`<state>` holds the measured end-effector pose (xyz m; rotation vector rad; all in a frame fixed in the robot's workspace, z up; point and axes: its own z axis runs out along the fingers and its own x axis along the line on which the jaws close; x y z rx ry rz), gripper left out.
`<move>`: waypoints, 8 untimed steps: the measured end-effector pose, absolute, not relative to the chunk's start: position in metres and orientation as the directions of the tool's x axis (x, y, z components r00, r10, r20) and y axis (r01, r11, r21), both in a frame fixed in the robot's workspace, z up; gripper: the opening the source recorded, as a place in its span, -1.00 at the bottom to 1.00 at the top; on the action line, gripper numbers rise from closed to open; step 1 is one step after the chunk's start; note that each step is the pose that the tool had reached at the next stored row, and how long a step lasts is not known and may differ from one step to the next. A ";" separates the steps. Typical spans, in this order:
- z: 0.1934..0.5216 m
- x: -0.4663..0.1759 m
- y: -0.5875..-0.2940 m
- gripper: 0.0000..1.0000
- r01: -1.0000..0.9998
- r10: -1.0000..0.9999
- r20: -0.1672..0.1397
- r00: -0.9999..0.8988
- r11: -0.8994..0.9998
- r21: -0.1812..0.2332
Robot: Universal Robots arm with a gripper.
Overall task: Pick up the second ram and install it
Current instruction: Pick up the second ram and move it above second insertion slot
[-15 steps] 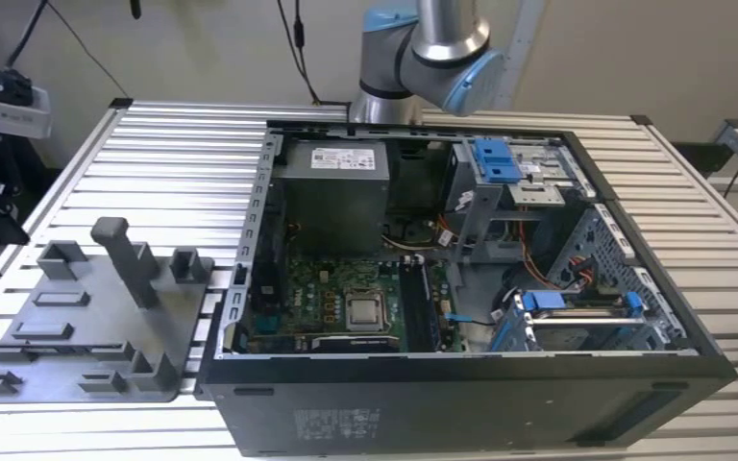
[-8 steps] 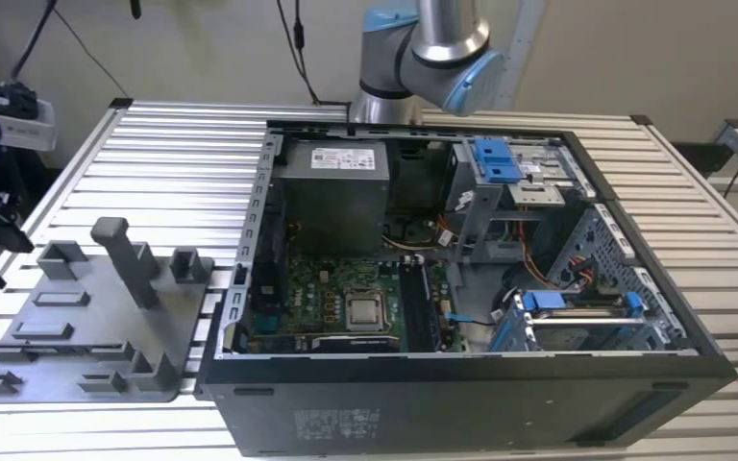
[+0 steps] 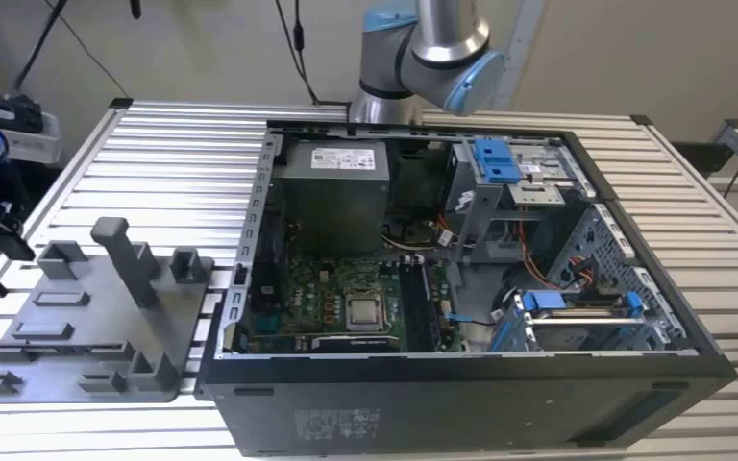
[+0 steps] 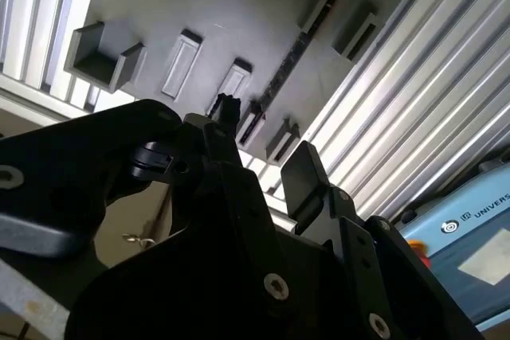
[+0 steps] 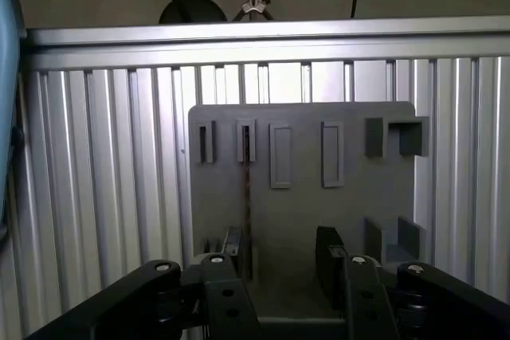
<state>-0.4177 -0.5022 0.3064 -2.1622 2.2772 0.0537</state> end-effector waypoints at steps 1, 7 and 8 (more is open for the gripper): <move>0.305 -0.418 -0.503 0.00 -0.998 -0.998 -0.024 -0.052 0.051 0.024; 0.297 -0.418 -0.506 0.00 -0.998 -0.998 -0.024 -0.051 0.050 0.024; 0.296 -0.418 -0.507 0.00 -0.998 -0.998 -0.024 -0.051 0.050 0.024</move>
